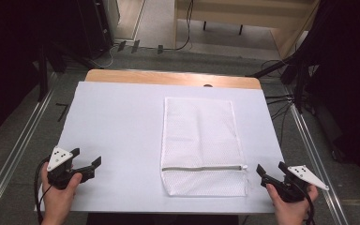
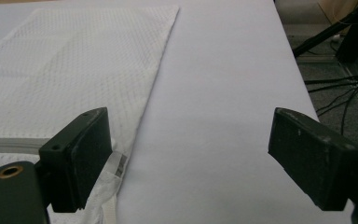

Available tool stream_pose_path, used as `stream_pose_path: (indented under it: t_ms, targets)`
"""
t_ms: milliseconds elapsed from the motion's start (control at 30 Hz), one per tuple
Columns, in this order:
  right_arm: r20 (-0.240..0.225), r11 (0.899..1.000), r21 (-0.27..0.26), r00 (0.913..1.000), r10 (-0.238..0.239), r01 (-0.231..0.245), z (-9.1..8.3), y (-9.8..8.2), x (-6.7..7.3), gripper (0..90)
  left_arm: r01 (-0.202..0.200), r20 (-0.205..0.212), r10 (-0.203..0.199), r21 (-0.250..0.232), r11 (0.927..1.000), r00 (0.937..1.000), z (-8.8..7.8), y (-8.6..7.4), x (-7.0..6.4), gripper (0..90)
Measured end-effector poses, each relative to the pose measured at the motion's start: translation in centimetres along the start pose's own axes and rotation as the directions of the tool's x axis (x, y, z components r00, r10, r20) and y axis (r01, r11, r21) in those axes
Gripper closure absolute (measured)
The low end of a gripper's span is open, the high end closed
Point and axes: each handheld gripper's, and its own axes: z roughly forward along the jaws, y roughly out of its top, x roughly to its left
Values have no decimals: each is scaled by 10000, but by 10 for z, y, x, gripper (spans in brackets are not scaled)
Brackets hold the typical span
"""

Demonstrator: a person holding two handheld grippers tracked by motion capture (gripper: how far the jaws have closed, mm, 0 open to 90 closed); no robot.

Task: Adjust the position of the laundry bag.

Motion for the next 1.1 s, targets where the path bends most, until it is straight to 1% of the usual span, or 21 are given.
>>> stream_pose_path:
  t_ms: [100, 233, 267, 300, 333, 367, 400, 433, 467, 500, 567, 600, 633, 667, 700, 733, 800, 867, 900, 1000, 1100]
  targets:
    - [-95, 10000, -30, 10000, -11, 11, 0, 0, 4, 135, -145, 285, 150, -167, 9998, 9995, -1, 1, -3, 116]
    - [-96, 10000, -40, 10000, -21, 20, 0, 0, 7, 136, -155, 601, 158, -40, 9999, 9981, 8, 7, -18, 150]
    - [-167, 10000, -62, 9999, -5, 4, 1, 1, 8, 140, -97, 671, 93, 53, 9999, 9977, 15, 10, -27, 183]
    - [-167, 10000, -62, 9999, -5, 4, 1, 1, 8, 140, -97, 671, 93, 53, 9999, 9977, 15, 10, -27, 202]
    - [-214, 10000, 45, 9998, 15, -14, 2, 2, 9, 167, -331, 735, 316, 190, 9993, 9968, 22, 14, -38, 221]
    - [-214, 10000, 45, 9998, 15, -14, 2, 2, 9, 167, -331, 735, 316, 190, 9993, 9968, 22, 14, -38, 230]
    - [-280, 9999, 106, 9995, -133, 136, 4, 2, 10, 205, -554, 838, 527, 302, 9980, 9951, 31, 20, -48, 245]
    - [-280, 9999, 106, 9995, -133, 136, 4, 2, 10, 205, -554, 838, 527, 302, 9980, 9951, 31, 20, -48, 271]
    - [-260, 9997, 154, 9995, -176, 180, 4, 2, 11, 213, -617, 1040, 581, 323, 9976, 9929, 36, 23, -53, 271]
    - [-196, 9997, 153, 9996, -187, 190, 5, 1, 13, 242, -655, 1269, 604, 361, 9972, 9901, 41, 26, -58, 334]
    - [-205, 9997, 187, 9996, -173, 177, 5, 1, 14, 248, -948, 1668, 844, 553, 9940, 9824, 53, 32, -72, 362]
    - [-197, 9995, 205, 9995, -235, 239, 5, 1, 15, 258, -1056, 1977, 893, 739, 9917, 9762, 65, 35, -86, 403]
    - [-197, 9995, 205, 9995, -235, 239, 5, 1, 15, 258, -1056, 1977, 893, 739, 9917, 9762, 65, 35, -86, 418]
    - [-277, 9994, 225, 9993, -239, 245, 5, 1, 16, 259, -797, 2454, 528, 1007, 9917, 9680, 77, 37, -99, 436]
    - [-277, 9994, 225, 9993, -239, 245, 5, 1, 16, 259, -797, 2454, 528, 1007, 9917, 9680, 77, 37, -99, 457]
    - [-298, 9994, 244, 9993, -229, 236, 4, 1, 16, 259, -687, 2633, 379, 1088, 9917, 9640, 82, 38, -105, 457]
    - [-301, 9995, 252, 9993, -206, 214, 4, 0, 15, 268, -795, 2825, 406, 1275, 9886, 9584, 100, 39, -122, 480]
    - [-314, 9994, 232, 9992, -250, 257, 5, 0, 14, 273, -876, 2768, 461, 1394, 9864, 9598, 105, 39, -126, 481]
    - [-296, 9994, 243, 9993, -221, 228, 5, 0, 14, 282, -885, 2661, 458, 1506, 9846, 9629, 111, 40, -130, 485]
    - [-300, 9994, 247, 9992, -251, 258, 5, -1, 14, 301, -1022, 2050, 639, 1819, 9780, 9767, 122, 43, -138, 533]
    - [-272, 9992, 265, 9992, -287, 294, 6, -2, 14, 302, -961, 1940, 585, 1904, 9770, 9793, 131, 47, -144, 562]
